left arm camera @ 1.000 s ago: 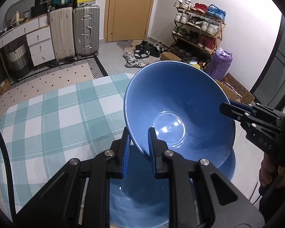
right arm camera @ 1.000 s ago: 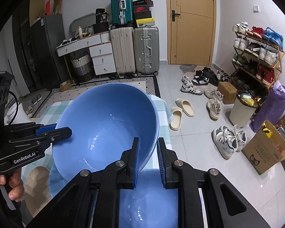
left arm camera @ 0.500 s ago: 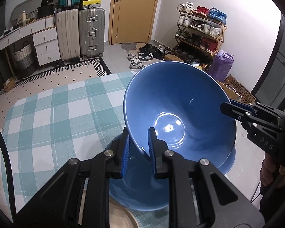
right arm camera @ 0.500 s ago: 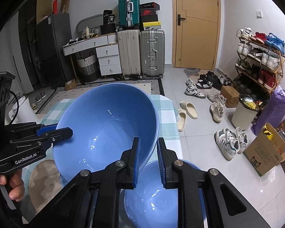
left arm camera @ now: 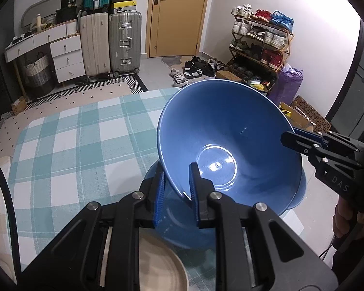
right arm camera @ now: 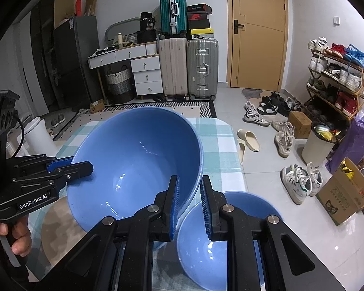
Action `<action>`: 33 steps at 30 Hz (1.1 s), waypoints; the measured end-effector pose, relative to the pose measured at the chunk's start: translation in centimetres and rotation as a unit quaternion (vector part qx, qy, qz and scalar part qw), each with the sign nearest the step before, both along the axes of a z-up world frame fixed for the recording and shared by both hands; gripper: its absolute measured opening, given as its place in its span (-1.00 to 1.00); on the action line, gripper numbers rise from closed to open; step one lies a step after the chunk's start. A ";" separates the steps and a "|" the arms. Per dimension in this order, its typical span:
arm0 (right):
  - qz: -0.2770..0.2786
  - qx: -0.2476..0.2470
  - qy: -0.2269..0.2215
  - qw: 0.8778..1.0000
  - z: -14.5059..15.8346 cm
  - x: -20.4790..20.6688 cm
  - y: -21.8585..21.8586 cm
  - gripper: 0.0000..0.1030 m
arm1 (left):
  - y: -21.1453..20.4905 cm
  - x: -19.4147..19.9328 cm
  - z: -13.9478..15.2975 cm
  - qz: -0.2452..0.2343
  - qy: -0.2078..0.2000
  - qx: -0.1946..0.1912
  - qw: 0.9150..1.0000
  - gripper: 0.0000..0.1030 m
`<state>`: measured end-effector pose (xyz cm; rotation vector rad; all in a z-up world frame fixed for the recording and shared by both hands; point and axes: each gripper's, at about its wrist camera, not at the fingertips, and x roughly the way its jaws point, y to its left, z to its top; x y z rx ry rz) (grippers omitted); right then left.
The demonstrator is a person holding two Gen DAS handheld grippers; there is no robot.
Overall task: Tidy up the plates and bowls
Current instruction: 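Carry the blue bowl with both grippers across the cloth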
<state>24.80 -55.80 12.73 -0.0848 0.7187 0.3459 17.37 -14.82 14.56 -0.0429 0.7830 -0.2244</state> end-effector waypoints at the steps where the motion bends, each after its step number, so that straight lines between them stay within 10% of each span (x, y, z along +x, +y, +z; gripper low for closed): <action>1: 0.001 0.001 0.000 1.000 -0.1 -0.1 0.1 -0.65 | 0.3 0.1 -0.2 0.001 0.001 0.000 1.000 -0.71; 33: 0.018 -0.045 0.024 0.999 -5.8 0.4 3.8 -0.65 | 2.2 1.5 -7.3 0.027 0.031 0.030 0.999 -0.71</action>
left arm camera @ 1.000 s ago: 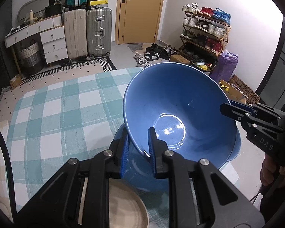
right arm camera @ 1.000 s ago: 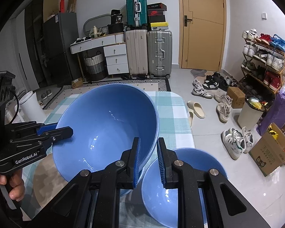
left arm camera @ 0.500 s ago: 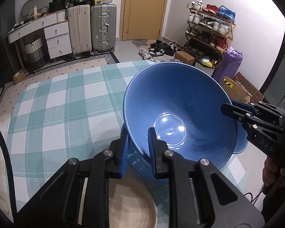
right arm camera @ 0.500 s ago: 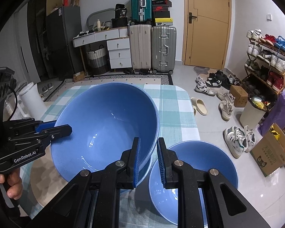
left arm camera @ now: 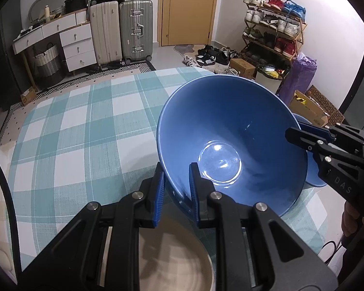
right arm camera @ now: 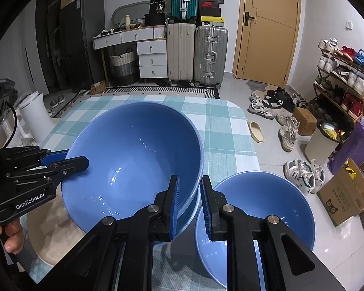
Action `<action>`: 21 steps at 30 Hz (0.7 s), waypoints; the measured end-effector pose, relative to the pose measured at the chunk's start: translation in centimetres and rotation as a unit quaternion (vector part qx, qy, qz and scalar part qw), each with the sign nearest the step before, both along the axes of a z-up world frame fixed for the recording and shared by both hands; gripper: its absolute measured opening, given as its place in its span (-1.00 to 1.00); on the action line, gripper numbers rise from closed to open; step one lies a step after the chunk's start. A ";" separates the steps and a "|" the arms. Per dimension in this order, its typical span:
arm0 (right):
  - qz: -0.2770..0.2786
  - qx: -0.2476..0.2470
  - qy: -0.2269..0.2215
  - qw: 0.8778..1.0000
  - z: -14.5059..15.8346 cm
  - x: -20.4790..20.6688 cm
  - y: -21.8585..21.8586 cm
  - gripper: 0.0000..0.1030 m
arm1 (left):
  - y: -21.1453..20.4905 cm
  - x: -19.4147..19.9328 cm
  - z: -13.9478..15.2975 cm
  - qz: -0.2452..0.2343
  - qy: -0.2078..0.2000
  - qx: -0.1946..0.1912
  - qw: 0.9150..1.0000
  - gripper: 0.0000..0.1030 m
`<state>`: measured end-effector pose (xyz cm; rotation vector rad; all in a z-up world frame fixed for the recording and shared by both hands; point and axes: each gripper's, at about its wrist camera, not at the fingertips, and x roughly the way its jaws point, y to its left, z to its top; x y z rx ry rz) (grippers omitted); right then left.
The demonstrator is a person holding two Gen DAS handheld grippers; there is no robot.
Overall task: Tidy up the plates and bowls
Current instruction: 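Carry the blue bowl with both grippers across the cloth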
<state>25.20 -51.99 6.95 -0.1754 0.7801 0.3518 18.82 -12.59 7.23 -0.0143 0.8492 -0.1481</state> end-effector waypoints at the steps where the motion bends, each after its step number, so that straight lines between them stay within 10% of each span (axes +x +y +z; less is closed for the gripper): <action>1: -0.001 -0.002 -0.001 1.000 -0.1 0.0 0.0 -0.65 | 0.0 0.1 -0.3 0.000 0.000 0.002 1.000 -0.70; 21: 0.000 -0.036 -0.007 0.999 -3.2 -0.3 1.2 -0.65 | 0.1 1.6 -4.5 0.001 0.012 0.032 0.999 -0.68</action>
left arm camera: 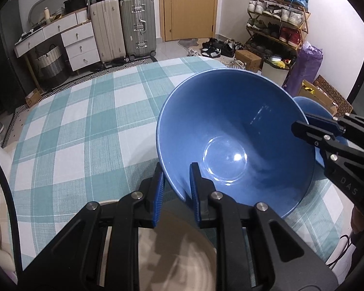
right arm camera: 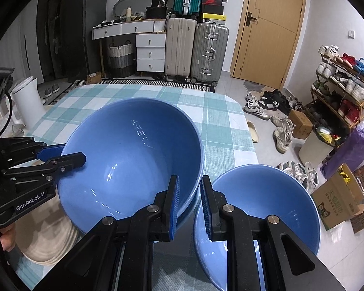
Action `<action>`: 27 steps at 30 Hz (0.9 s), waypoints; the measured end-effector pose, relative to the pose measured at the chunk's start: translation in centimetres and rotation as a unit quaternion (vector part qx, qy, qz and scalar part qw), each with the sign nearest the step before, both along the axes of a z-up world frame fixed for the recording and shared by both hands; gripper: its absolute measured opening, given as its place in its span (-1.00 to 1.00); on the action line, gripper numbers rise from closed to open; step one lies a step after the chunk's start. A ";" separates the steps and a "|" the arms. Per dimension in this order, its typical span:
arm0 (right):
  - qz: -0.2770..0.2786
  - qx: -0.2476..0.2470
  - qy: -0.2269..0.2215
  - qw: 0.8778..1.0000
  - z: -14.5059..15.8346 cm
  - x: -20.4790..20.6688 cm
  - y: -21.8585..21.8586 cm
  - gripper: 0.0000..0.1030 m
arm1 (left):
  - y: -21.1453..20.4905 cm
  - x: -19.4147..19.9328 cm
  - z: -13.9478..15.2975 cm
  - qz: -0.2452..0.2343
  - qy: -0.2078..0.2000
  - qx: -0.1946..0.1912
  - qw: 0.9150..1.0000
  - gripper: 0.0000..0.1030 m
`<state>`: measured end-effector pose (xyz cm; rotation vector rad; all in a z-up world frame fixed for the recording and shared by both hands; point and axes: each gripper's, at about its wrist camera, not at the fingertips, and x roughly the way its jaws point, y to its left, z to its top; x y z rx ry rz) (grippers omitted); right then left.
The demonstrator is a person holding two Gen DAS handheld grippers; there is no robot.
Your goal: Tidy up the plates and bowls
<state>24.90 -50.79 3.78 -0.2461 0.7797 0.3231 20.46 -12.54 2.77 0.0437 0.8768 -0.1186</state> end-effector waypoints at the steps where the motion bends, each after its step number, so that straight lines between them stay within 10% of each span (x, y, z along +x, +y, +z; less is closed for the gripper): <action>1: 0.001 0.000 0.000 1.000 0.0 -0.1 -0.1 -0.65 | 0.0 -0.1 -0.1 0.000 0.001 0.001 1.000 -0.67; 27: 0.002 -0.012 0.003 1.000 -1.3 0.0 -0.1 -0.65 | 0.2 0.4 -0.7 -0.003 0.010 0.001 1.000 -0.62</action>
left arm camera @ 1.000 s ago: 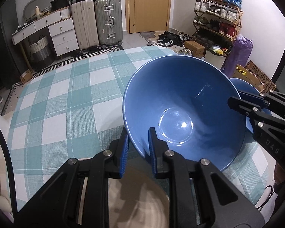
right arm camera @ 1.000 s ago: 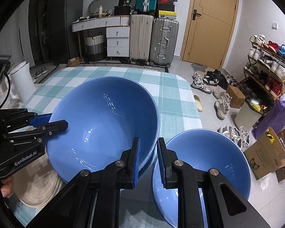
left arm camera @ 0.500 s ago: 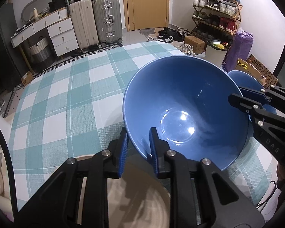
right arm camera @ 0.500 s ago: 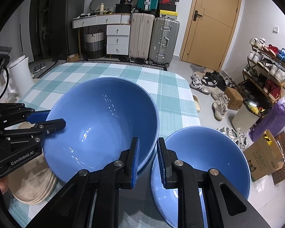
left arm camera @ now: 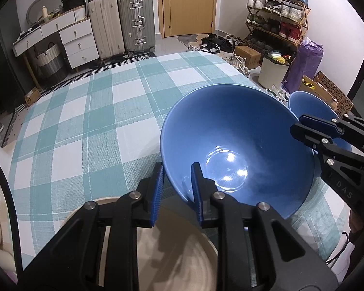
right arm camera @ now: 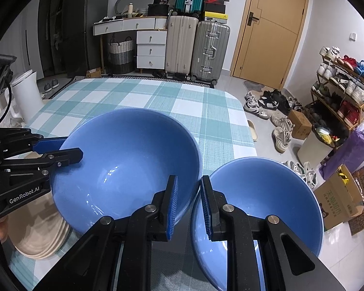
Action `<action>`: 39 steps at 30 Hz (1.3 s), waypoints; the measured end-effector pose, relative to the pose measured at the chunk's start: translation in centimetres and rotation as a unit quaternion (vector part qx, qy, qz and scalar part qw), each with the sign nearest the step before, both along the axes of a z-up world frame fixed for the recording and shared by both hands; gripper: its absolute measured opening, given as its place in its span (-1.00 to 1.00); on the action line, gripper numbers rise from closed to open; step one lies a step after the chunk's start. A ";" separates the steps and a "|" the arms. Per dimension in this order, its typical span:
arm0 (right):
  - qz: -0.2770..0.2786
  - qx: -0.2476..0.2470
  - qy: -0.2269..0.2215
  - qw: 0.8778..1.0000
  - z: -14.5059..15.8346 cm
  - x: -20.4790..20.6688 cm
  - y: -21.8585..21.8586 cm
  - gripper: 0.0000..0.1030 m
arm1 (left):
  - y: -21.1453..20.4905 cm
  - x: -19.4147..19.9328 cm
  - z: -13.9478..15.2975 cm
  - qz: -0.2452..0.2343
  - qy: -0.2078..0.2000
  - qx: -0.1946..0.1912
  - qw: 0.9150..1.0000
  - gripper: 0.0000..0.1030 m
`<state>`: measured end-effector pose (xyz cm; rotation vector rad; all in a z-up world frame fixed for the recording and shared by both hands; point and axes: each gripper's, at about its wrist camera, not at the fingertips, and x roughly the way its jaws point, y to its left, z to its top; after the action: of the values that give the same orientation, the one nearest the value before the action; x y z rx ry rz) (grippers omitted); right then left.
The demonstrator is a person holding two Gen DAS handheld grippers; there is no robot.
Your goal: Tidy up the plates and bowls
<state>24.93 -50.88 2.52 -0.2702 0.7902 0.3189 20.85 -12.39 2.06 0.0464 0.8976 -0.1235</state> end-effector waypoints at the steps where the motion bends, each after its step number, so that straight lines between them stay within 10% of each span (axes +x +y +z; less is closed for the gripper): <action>1: 0.000 0.001 0.000 1.000 0.0 0.0 0.0 -0.65 | 0.1 0.0 0.0 0.000 0.003 -0.004 1.000 -0.58; 9: -0.024 0.061 -0.007 0.998 1.5 -0.4 -1.7 -0.46 | 0.7 -0.8 1.2 0.000 -0.006 -0.027 1.000 0.00; 13: -0.039 0.111 -0.019 0.993 2.7 -1.5 -2.9 0.01 | 1.0 -1.8 2.7 -0.001 -0.013 -0.053 0.998 0.50; 17: -0.054 0.142 -0.032 0.988 4.0 -2.9 -4.2 0.75 | 0.7 -2.8 3.7 -0.002 -0.018 -0.069 0.997 0.57; 21: -0.067 0.148 -0.051 0.985 5.3 -4.4 -5.5 0.96 | -0.1 -3.9 4.3 -0.001 -0.020 -0.091 0.996 0.94; 39: -0.129 0.160 -0.064 0.977 6.7 -8.6 -12.8 0.99 | -7.0 -6.4 4.5 -0.019 -0.013 -0.099 0.995 0.98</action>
<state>16.32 -63.66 9.26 0.1141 0.6259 0.1773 14.43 -19.41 6.55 -0.1186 0.8556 -0.2464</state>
